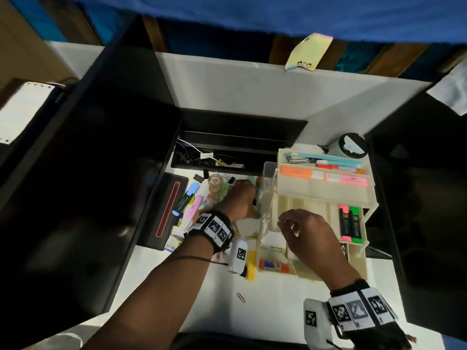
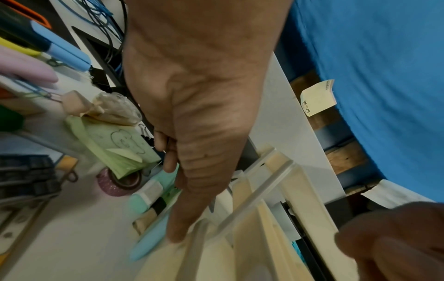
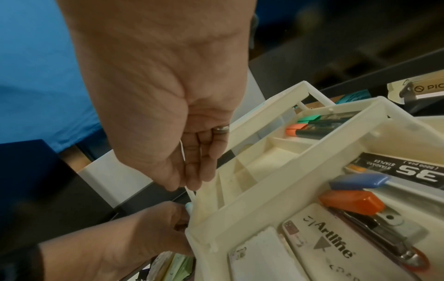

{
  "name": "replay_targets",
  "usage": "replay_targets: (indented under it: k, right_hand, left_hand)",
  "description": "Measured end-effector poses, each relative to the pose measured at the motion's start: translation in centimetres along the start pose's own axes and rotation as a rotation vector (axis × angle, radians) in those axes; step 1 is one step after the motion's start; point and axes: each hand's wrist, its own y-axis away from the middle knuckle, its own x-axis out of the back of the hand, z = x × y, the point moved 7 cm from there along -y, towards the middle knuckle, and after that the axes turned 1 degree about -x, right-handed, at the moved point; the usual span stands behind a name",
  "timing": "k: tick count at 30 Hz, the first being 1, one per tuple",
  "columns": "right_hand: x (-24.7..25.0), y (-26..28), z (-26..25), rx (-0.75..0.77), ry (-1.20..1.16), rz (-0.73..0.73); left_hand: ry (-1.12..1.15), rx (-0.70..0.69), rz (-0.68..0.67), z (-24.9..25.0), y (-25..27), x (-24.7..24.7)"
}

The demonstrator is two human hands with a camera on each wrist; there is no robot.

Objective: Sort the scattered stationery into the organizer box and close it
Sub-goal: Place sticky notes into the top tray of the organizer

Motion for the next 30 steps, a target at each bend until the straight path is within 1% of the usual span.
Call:
replay_targets:
  k: [2, 4, 8, 12, 16, 18, 20, 22, 23, 24, 26, 28, 30]
  right_hand:
    - [-0.3, -0.2, 0.1, 0.002, 0.006, -0.012]
    - [-0.6, -0.4, 0.0, 0.012, 0.013, -0.027]
    - [-0.8, -0.9, -0.4, 0.017, -0.004, -0.032]
    - [-0.4, -1.6, -1.0, 0.016, -0.093, 0.037]
    - [-1.1, -2.7, -1.9, -0.033, -0.14, 0.012]
    - [-1.3, -3.2, -2.4, -0.074, -0.24, 0.011]
    - [-1.1, -3.6, -2.3, -0.127, -0.397, 0.067]
    - [-0.6, -3.7, -1.6, -0.177, -0.43, 0.123]
    - [-0.4, -3.7, -1.2, -0.189, -0.421, 0.129]
    - [-0.3, -3.6, -0.7, -0.197, -0.434, 0.124]
    - [0.1, -3.2, 0.0, -0.201, -0.496, 0.106]
    - [0.6, -2.6, 0.5, -0.199, -0.533, 0.098]
    - [1.2, -2.0, 1.1, -0.216, -0.548, 0.104]
  left_hand:
    - [0.145, -0.007, 0.022, -0.4, 0.7, -0.4]
    - [0.232, -0.021, 0.042, -0.5, 1.4, -0.4]
    - [0.309, -0.03, 0.064, -0.3, 2.2, 0.5]
    - [0.389, -0.042, 0.091, 0.2, 2.8, 3.1]
    - [0.565, -0.096, 0.023, 1.3, 3.7, 5.4]
    - [0.689, -0.127, -0.034, 2.3, 4.0, 6.1]
    - [0.824, -0.162, -0.098, 2.9, 4.1, 6.7]
    - [0.88, -0.148, -0.157, 2.4, 3.5, 6.7]
    - [0.861, -0.11, -0.154, 1.8, 2.8, 6.7]
    - [0.781, -0.058, -0.105, 0.8, 1.8, 6.8]
    - [0.466, 0.019, 0.048, -1.1, -0.7, 6.6]
    - [0.159, 0.025, 0.12, -1.2, -2.7, 5.8]
    - [-0.034, 0.02, 0.115, -0.8, -4.3, 4.3]
